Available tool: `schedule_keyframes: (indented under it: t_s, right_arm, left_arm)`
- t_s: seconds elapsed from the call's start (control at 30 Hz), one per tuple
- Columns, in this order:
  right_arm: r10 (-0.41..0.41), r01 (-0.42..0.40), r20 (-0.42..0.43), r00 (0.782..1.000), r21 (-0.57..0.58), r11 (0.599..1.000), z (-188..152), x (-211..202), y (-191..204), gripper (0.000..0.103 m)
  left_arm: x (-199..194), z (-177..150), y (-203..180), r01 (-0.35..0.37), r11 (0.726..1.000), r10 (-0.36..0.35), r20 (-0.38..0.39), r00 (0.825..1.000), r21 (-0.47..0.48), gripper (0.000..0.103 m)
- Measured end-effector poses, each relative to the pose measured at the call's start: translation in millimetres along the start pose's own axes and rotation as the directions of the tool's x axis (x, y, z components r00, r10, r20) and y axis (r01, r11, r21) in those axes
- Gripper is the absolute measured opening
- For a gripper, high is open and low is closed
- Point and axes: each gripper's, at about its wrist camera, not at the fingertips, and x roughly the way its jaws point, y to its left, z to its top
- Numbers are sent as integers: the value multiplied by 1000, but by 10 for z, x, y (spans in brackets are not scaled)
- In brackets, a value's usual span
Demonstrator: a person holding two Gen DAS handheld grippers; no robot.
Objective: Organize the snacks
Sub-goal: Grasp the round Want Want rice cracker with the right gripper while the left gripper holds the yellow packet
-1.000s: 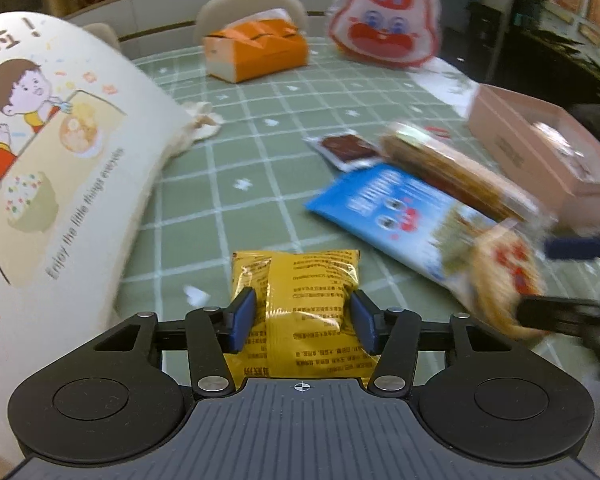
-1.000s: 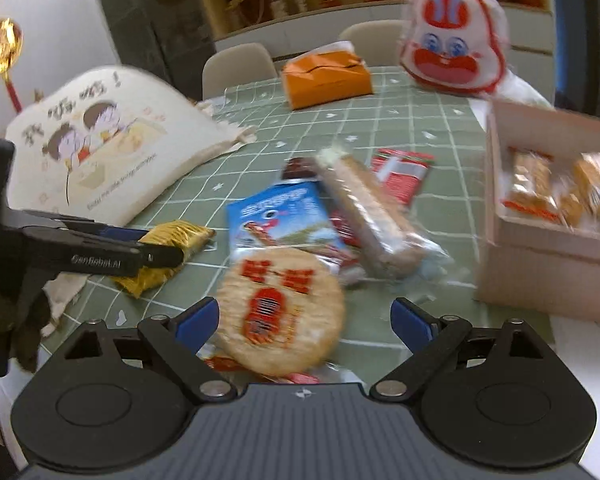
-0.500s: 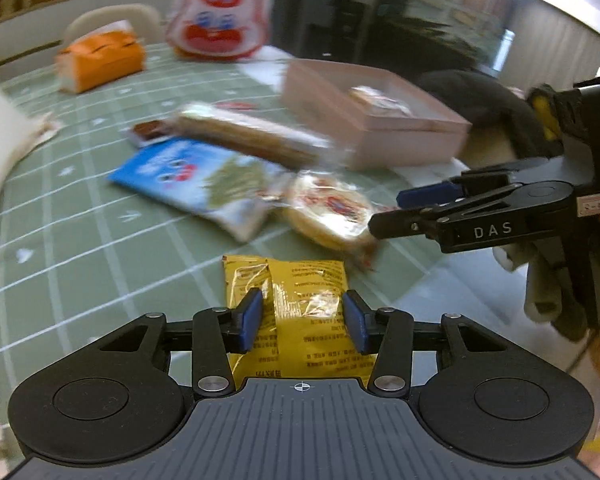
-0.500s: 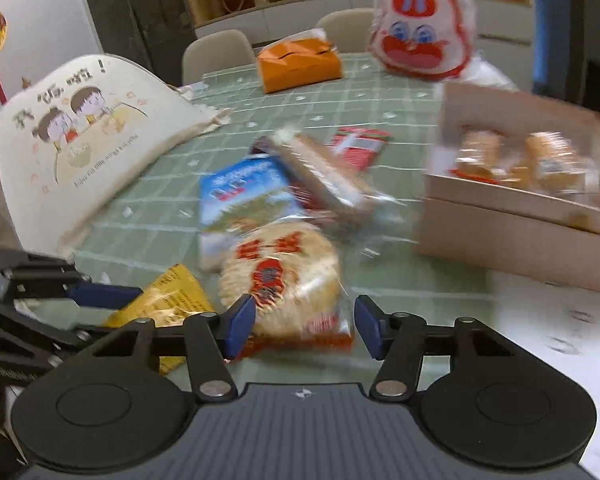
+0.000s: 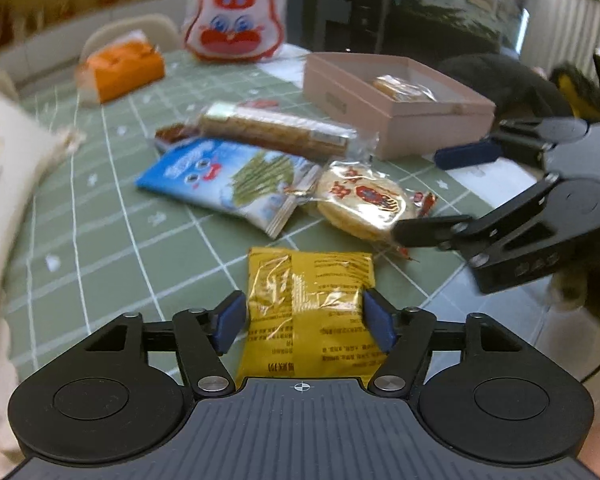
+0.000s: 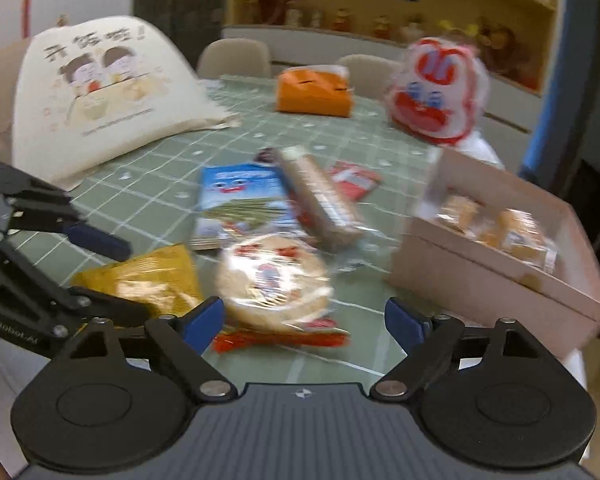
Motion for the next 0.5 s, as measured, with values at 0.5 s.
schedule_keyframes:
  t_s: [0.5]
  right_arm:
    - [122,-96,-117,986,206,974,173,502,-178,80]
  left_arm:
    - [12,-27,-76,40,999,-40,6,999,6,71]
